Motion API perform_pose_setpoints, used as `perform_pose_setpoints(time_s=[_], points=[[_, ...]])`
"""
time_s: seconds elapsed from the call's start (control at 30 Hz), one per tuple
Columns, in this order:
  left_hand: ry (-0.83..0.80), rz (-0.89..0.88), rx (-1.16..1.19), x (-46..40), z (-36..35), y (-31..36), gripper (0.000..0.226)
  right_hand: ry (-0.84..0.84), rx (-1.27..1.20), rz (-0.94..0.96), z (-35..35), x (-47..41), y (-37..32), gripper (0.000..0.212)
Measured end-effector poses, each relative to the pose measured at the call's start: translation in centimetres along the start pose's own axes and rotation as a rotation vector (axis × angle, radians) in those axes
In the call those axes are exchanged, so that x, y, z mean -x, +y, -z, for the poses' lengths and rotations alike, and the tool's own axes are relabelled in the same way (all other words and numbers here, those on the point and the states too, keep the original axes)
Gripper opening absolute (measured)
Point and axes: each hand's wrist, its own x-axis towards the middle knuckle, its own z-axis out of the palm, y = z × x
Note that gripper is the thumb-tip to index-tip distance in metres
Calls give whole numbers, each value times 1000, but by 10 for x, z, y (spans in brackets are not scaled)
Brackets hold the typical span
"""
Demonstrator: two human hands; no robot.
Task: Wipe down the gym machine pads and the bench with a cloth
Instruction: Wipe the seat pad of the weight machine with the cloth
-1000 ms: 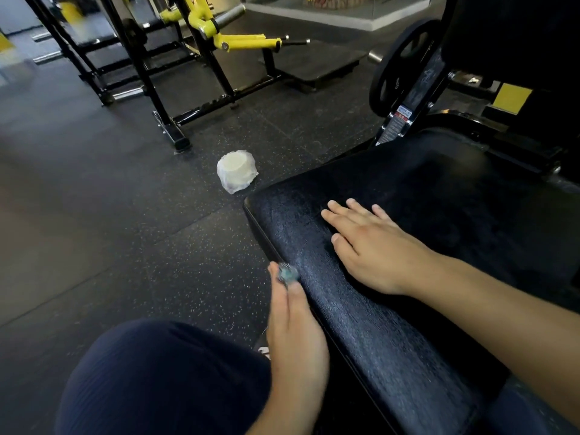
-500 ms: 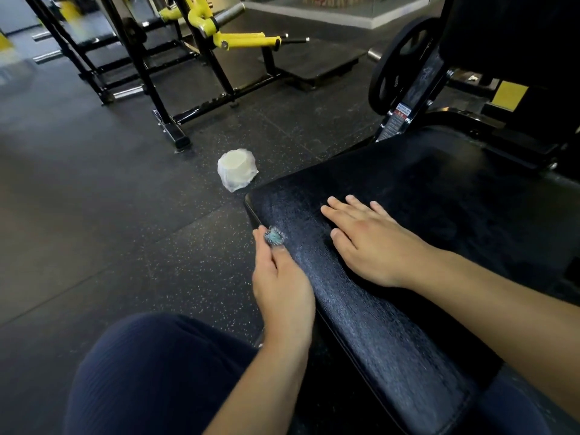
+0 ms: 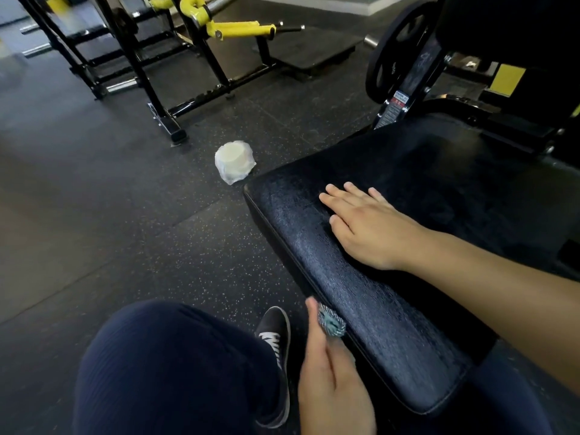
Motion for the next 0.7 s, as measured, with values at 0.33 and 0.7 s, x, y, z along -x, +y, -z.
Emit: perform_pose_setpoints(time_s=[0.33, 0.7], points=[[0, -34, 19, -18, 1, 14, 53, -20, -4, -16, -3, 2, -5, 58], [-98, 59, 150, 31, 16, -2, 139, -17, -8, -19, -5, 2, -8, 58]])
